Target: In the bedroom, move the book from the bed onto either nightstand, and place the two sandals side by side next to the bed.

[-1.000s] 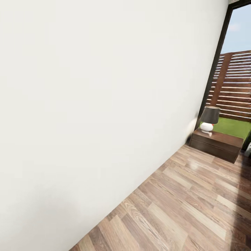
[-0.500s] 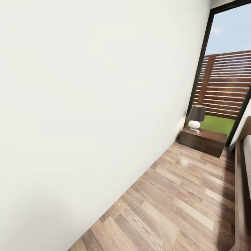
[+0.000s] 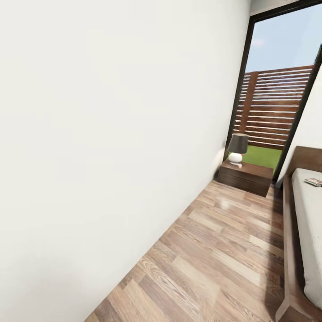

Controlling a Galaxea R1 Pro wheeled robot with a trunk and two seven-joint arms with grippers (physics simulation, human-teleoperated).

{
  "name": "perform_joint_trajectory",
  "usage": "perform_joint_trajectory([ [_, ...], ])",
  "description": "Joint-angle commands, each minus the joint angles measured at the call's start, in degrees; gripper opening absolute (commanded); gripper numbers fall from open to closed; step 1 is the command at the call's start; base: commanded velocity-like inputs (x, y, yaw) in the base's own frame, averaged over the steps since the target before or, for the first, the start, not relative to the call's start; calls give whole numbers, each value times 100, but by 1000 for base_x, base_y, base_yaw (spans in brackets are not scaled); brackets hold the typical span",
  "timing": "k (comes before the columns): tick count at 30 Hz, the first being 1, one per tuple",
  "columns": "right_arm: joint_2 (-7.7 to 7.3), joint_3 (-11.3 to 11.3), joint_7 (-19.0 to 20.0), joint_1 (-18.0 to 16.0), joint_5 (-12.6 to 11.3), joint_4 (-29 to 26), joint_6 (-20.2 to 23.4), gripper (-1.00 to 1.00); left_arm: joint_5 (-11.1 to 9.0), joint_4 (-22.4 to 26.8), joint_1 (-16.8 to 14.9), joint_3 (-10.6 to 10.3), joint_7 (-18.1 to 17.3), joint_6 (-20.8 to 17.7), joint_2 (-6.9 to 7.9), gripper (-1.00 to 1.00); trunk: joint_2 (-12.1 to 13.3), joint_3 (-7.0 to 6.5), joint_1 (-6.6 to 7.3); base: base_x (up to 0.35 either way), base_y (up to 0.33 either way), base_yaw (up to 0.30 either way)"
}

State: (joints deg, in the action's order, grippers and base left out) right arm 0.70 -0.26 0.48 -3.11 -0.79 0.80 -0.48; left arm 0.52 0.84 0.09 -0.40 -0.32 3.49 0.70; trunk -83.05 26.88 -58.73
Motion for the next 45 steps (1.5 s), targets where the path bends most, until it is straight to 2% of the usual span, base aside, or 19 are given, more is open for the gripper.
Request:
perform_joint_trajectory([
  [1, 0, -4, 5, -6, -9, 8, -5, 100, 1, 4, 1, -4, -3, 13, 5, 100, -3, 5, 0, 0, 0, -178],
  [19, 0, -9, 5, -6, -9, 8, -5, 100, -33, 4, 0, -3, -3, 39, 27, 100, -3, 5, 0, 30, 15, -178],
  [45, 0, -9, 5, -6, -9, 8, -5, 100, -34, 4, 0, -4, -3, 47, 29, 100, -3, 5, 0, 145, 152, -178],
])
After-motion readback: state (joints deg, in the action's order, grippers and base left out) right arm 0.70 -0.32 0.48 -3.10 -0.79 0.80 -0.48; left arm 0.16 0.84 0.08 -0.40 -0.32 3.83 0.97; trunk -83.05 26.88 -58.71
